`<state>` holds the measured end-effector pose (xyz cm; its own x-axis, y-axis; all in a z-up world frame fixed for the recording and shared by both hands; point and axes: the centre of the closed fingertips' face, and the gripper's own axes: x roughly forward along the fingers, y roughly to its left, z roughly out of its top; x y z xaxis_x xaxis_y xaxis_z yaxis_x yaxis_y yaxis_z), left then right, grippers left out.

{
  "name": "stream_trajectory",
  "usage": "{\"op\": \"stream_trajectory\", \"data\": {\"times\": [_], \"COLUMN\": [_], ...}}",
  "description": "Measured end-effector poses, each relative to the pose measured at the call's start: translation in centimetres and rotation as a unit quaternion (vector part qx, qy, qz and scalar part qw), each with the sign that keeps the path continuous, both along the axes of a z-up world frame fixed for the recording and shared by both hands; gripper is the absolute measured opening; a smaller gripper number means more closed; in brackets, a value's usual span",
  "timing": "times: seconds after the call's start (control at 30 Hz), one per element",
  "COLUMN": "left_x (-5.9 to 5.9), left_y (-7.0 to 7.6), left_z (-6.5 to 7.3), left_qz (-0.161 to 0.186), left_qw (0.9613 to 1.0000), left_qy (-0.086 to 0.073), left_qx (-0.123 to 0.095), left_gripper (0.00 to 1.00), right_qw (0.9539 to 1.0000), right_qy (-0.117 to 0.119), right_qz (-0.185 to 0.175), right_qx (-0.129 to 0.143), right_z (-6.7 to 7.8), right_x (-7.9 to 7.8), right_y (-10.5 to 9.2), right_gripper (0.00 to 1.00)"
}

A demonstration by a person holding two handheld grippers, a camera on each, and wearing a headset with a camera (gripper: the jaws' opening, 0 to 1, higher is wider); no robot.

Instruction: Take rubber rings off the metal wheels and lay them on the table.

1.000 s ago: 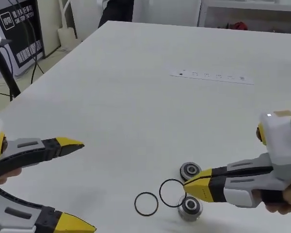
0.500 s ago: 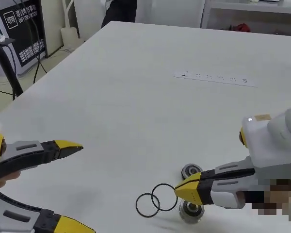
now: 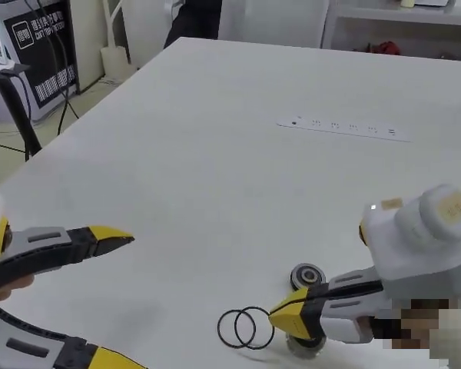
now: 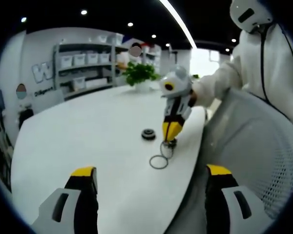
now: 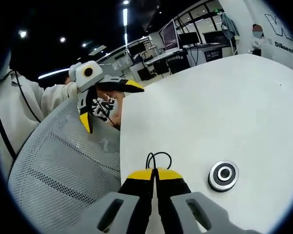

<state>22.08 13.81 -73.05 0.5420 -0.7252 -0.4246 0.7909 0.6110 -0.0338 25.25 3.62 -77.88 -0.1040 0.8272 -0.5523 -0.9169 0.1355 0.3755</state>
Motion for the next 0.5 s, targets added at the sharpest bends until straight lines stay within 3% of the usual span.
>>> {"op": "stream_trajectory", "data": {"times": [0.5], "left_x": [-0.2], "left_y": [-0.3], "left_z": [0.5], "left_qz": [0.0], "left_qw": [1.0], "left_qy": [-0.001], "left_qx": [-0.004], "left_gripper": [0.92], "right_qw": [0.9997], "right_qy": [-0.014], "right_qz": [-0.003], "right_qx": [-0.021], "right_z": [-1.6], "right_x": [0.4], "right_y": [0.1], "right_gripper": [0.0]}}
